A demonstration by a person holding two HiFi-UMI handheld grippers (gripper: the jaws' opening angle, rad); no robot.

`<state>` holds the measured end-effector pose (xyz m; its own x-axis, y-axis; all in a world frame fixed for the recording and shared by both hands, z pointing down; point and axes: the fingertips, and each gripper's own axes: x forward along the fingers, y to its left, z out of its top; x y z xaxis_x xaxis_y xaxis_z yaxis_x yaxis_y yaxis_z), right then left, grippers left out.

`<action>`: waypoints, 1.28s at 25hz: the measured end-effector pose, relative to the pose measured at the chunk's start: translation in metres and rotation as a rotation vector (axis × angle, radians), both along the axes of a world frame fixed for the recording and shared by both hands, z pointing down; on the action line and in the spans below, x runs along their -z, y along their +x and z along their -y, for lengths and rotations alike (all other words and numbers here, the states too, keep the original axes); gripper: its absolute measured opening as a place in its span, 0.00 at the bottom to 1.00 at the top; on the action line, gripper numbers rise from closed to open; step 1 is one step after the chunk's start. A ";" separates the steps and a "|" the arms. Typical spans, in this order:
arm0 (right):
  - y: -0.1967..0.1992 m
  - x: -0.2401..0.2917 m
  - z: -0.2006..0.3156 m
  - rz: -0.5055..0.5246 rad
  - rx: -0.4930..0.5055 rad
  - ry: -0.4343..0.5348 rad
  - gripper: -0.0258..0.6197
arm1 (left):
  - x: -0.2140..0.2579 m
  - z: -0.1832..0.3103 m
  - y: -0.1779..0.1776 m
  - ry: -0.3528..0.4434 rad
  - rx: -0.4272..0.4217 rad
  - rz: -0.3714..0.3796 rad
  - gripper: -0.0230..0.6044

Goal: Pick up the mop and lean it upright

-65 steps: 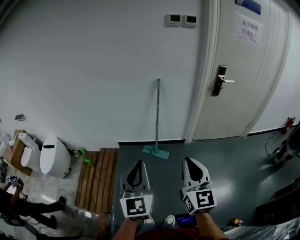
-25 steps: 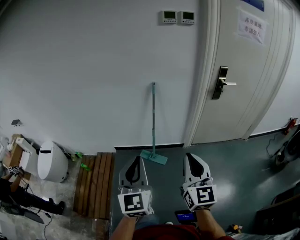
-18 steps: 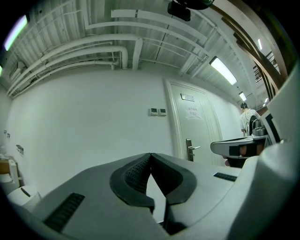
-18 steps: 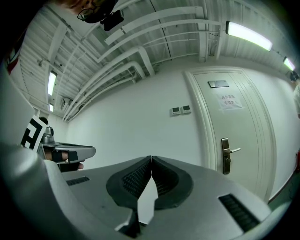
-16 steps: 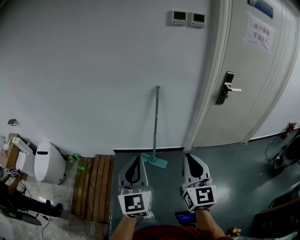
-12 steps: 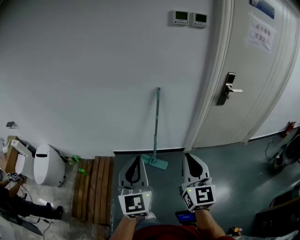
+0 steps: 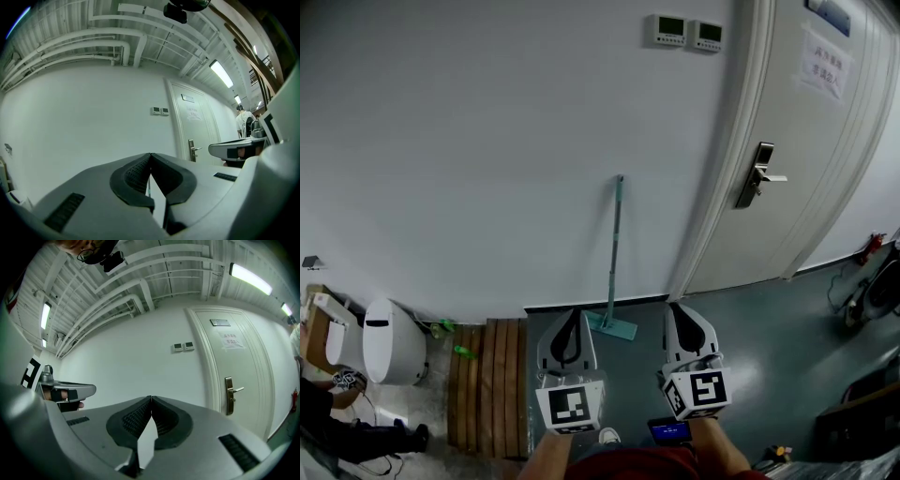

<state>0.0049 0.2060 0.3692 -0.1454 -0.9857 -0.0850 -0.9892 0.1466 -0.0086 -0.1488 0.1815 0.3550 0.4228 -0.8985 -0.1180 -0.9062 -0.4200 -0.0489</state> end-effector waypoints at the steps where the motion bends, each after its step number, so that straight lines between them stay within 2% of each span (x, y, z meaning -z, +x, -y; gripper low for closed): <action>1: -0.002 -0.002 0.002 -0.004 -0.002 -0.002 0.07 | 0.000 0.003 -0.001 0.000 -0.004 -0.009 0.06; 13: -0.002 -0.012 0.055 -0.013 0.021 -0.009 0.07 | -0.007 0.052 0.011 -0.006 -0.014 -0.003 0.06; 32: 0.062 -0.011 0.197 0.012 0.071 -0.028 0.07 | -0.011 0.184 0.076 -0.030 0.047 0.007 0.06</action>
<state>0.0670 0.0090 0.3805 -0.2144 -0.9749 -0.0593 -0.9760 0.2162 -0.0260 -0.0729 -0.0028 0.3655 0.3811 -0.9204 -0.0875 -0.9245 -0.3787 -0.0437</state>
